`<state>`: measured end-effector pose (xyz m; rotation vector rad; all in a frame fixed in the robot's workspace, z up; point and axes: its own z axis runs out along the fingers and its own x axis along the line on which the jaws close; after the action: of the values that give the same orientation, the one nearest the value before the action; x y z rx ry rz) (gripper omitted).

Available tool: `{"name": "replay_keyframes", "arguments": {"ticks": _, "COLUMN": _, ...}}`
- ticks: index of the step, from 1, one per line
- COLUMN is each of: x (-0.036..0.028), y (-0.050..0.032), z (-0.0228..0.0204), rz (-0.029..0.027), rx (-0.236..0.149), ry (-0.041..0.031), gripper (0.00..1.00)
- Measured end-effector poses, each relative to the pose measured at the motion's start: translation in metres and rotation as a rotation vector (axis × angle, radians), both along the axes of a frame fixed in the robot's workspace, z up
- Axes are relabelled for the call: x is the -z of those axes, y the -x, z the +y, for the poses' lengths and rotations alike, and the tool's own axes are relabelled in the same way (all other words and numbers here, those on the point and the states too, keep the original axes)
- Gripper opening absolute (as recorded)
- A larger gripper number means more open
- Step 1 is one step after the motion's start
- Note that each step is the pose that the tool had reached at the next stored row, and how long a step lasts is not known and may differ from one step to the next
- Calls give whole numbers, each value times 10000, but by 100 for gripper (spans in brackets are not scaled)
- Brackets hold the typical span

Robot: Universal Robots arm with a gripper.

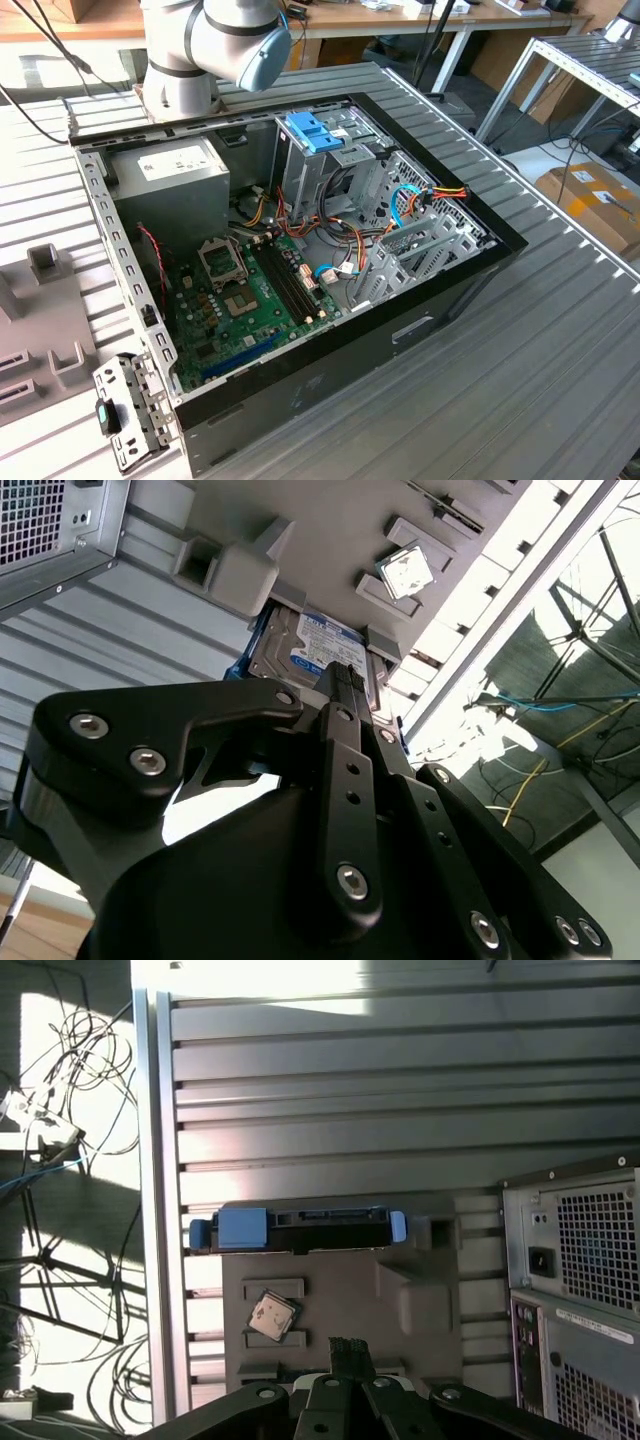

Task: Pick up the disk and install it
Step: 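Pick up the disk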

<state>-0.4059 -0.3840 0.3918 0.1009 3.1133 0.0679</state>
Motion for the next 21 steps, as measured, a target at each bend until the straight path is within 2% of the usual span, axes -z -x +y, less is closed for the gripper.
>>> {"name": "replay_keyframes", "arguments": {"ticks": 21, "x": 0, "y": 0, "z": 0, "rz": 0, "rx": -464, "ry": 0, "gripper": 11}}
